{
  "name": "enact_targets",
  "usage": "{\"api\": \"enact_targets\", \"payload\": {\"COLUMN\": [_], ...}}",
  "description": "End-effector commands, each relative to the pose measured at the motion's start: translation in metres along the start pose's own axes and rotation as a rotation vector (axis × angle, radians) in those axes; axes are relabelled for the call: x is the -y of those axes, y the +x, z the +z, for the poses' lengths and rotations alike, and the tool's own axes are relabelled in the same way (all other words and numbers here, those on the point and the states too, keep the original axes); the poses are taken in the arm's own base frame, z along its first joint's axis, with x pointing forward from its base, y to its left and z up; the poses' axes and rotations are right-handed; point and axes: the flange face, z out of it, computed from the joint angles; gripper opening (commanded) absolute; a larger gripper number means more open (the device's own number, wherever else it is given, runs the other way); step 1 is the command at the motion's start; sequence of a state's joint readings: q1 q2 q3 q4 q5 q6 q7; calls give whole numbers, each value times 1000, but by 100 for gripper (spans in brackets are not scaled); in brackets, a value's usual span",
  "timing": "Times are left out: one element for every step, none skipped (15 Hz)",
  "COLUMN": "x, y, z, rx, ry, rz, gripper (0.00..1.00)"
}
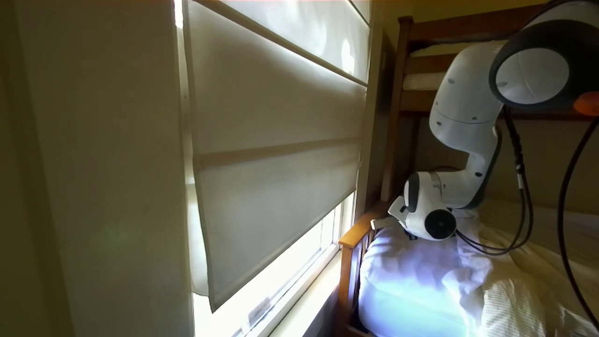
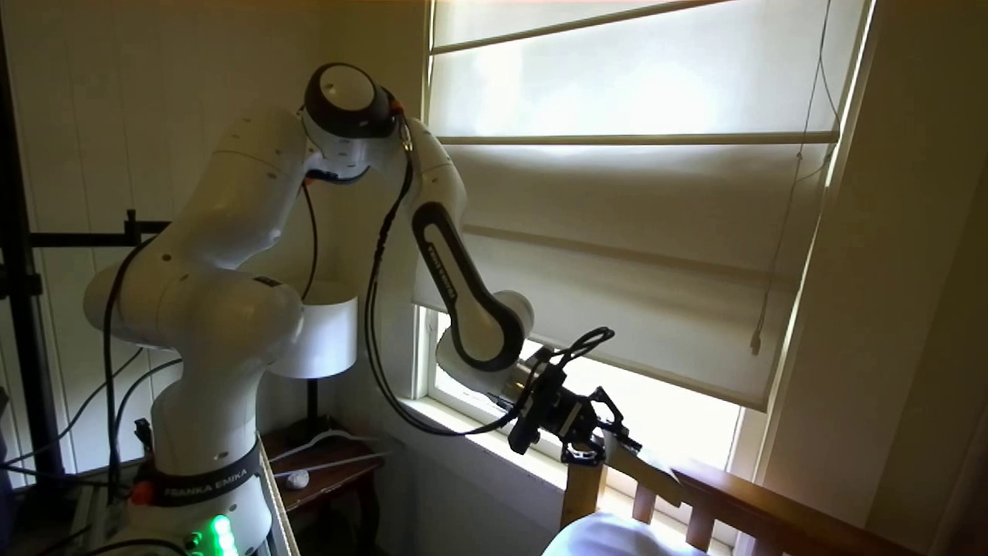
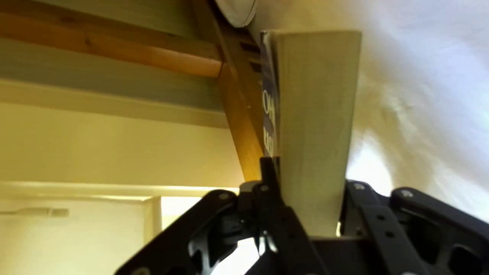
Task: Take the book off of the bed
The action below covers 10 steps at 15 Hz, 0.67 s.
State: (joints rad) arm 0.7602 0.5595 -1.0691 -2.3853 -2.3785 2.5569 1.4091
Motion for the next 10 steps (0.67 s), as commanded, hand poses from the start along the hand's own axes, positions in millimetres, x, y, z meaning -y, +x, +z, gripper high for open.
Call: {"api": "enact_targets", "payload": {"x": [6,5,7,18,19,18,16,17,18,18], "y": [-11,-17,-23,-6,-2,0,9,19,30,36], "z": [-18,-22,-21,-31,-38,-43,-50,-62,-72,-80], "rx": [-82,-88,-98,-103,-103,-110,-133,-165,-197,-218], "ry": [-40,-56,-72,-77,-91,-106,-118,-128,-140,-133], "rz": [-151,-196,-244,-288,-297,-308,-311,-313,-300,-283], "gripper": [9,9,9,9,9,9,9,9,9,9]}}
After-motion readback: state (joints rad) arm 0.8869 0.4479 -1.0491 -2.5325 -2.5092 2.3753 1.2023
